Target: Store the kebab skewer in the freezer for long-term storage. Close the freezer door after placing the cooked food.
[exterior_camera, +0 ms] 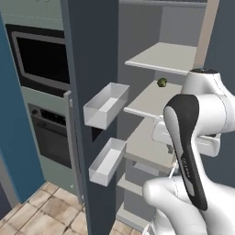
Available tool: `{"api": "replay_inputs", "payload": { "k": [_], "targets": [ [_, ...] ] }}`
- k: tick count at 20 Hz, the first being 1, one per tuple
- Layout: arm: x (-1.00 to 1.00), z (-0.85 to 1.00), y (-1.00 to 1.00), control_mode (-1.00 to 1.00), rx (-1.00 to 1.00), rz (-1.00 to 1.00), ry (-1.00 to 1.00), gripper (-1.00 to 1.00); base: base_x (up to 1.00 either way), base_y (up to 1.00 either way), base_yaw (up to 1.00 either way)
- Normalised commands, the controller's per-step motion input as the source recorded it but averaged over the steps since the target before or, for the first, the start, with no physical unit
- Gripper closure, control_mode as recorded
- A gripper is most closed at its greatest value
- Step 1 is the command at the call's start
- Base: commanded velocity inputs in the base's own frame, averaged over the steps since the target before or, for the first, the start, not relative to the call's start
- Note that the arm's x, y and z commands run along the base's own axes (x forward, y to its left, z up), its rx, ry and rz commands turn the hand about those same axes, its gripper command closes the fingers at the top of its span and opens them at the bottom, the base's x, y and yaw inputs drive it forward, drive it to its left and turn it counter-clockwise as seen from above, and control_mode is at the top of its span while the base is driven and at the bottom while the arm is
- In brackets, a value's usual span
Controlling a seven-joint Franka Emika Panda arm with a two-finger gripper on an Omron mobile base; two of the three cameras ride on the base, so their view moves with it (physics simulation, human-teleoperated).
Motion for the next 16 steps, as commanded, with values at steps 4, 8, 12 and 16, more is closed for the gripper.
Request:
{"api": "replay_inputs", "payload": {
  "k": [4,8,12,16],
  "targets": [
    [0.0,0.0,0.0,1.0,0.0,0.0,0.0,1.0,0.39,-0.1,0.0],
    [0.0,0.0,0.0,1.0,0.0,0.0,0.0,1.0,0.13,-0.08,-0.07],
    [0.0,0.0,0.0,1.0,0.0,0.0,0.0,1.0,0.0,-0.01,-0.18],
    [0.0,0.0,0.0,1.0,0.0,0.0,0.0,1.0,0.0,-0.01,-0.19]
  ]
}}
